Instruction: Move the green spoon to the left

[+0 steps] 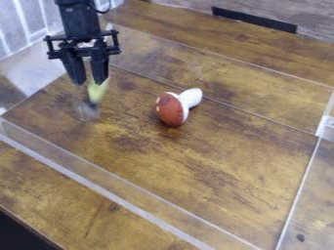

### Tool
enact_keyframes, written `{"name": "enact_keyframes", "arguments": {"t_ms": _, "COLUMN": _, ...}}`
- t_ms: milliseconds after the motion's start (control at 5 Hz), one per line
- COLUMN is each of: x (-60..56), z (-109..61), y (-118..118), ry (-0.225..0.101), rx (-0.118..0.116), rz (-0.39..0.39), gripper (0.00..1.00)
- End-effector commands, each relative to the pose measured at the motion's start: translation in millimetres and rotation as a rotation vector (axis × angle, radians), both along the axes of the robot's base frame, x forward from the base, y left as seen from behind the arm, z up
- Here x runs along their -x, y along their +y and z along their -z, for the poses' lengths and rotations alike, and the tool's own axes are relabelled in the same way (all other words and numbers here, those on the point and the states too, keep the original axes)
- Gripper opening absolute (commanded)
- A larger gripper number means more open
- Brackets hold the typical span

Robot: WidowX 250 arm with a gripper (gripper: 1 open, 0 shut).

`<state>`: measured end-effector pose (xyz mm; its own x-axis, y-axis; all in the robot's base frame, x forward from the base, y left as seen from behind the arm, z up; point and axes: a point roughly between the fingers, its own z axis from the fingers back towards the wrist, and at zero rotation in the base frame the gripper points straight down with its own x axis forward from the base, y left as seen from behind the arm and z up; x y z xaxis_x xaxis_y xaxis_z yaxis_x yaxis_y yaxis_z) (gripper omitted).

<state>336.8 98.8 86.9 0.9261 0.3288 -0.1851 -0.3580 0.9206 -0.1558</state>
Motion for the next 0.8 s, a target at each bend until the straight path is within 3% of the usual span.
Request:
{"name": "enact_keyframes", "arguments": {"t_ms": 0, "x": -0.3, "z": -45.4, "y": -9.9, "ry": -0.088, "rx": -0.025, "rz": 0.043, "gripper": 1.00}}
{"name": "enact_keyframes", "arguments": {"t_ms": 600, "x": -23.2, "z": -50.8, "y": 2.7, "ry": -0.123, "rx": -0.027, "rz": 0.124, "gripper": 1.00}}
